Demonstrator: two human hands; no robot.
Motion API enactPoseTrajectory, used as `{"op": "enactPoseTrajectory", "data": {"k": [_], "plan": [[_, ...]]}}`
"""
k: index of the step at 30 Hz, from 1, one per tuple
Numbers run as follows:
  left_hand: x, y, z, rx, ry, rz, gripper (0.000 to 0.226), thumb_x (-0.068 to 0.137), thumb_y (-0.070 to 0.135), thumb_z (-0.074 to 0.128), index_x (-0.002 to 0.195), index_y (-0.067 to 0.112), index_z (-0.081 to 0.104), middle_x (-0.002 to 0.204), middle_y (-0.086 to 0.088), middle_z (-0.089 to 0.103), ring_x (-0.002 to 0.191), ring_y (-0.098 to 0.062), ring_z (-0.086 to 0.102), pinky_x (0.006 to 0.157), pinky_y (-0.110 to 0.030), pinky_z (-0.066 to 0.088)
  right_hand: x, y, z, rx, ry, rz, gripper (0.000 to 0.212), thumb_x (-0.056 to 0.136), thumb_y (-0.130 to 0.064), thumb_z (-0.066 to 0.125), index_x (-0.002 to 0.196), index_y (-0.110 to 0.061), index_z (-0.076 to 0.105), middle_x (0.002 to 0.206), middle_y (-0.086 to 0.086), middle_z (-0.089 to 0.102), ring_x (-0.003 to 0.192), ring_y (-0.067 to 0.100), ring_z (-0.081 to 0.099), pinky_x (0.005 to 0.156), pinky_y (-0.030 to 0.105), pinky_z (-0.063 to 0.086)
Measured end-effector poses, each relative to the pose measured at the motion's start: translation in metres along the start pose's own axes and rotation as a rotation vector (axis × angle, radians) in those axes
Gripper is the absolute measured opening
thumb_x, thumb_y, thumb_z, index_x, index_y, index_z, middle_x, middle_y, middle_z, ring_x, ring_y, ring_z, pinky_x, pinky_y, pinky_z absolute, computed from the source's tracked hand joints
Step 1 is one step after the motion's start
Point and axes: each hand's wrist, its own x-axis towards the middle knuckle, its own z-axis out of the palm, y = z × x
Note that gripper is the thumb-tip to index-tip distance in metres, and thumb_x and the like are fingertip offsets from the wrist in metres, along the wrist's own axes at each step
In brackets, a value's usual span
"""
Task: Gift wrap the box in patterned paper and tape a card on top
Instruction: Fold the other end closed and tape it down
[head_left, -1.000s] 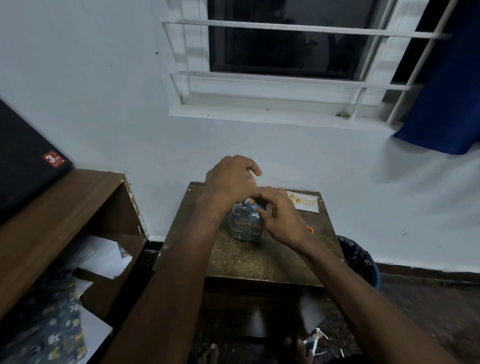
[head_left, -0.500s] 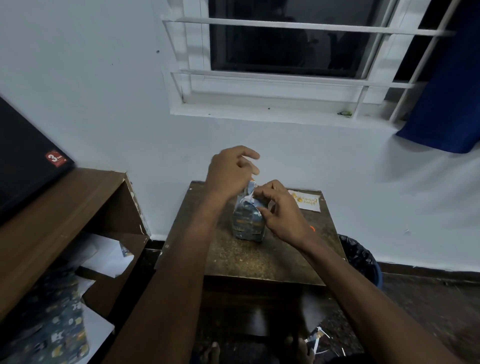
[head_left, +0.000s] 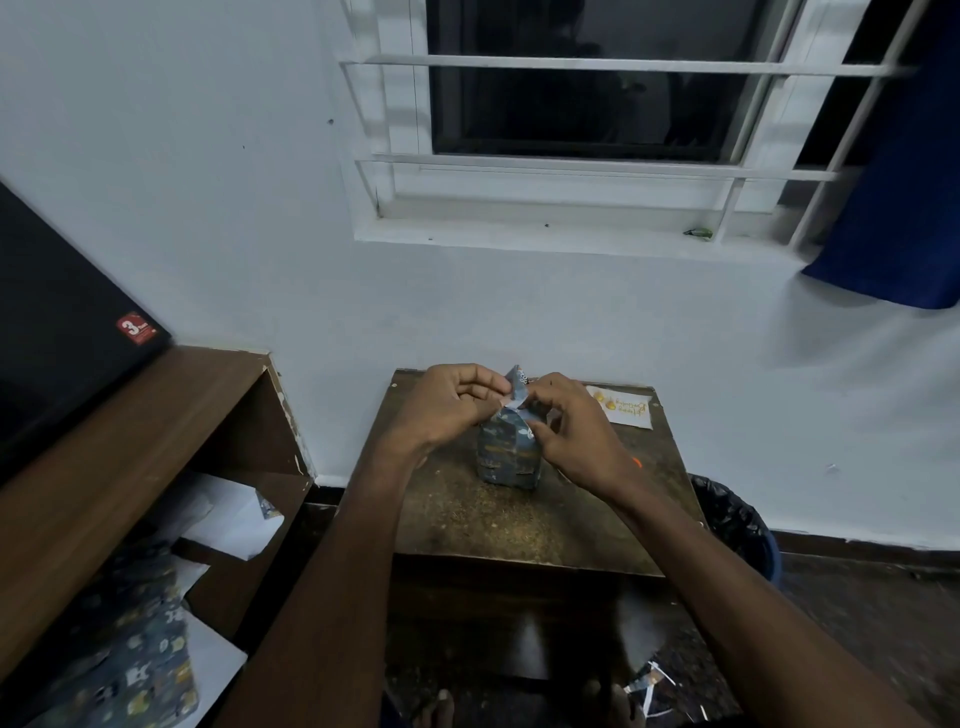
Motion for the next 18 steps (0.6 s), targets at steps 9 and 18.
{"op": "enactPoseTrajectory", "data": {"k": [9, 18], "plan": [[0.001, -0.007, 0.001, 0.075, 0.026, 0.08, 0.013, 0.094, 0.015, 0.078, 0.104, 0.02, 0.084, 0.101, 0.01, 0.081, 0.1, -0.009, 0.076, 0.09, -0.026, 0.061, -0.002, 0.004, -0.001, 0.035, 0.06, 0.015, 0.024, 0.086, -0.001, 0.076, 0.077, -0.022, 0.068, 0.095, -0.016, 0.063, 0.089, 0.003, 0.059, 0.072, 0.031, 0.053], [0.001, -0.011, 0.004, 0.094, 0.052, 0.042, 0.018, 0.098, 0.008, 0.072, 0.113, 0.017, 0.068, 0.092, 0.003, 0.082, 0.085, -0.009, 0.077, 0.078, -0.027, 0.056, -0.002, -0.001, -0.004, 0.192, 0.145, 0.111, 0.02, 0.098, -0.003, 0.06, 0.102, -0.022, 0.062, 0.09, -0.011, 0.069, 0.085, 0.006, 0.066, 0.071, 0.021, 0.053]]}}
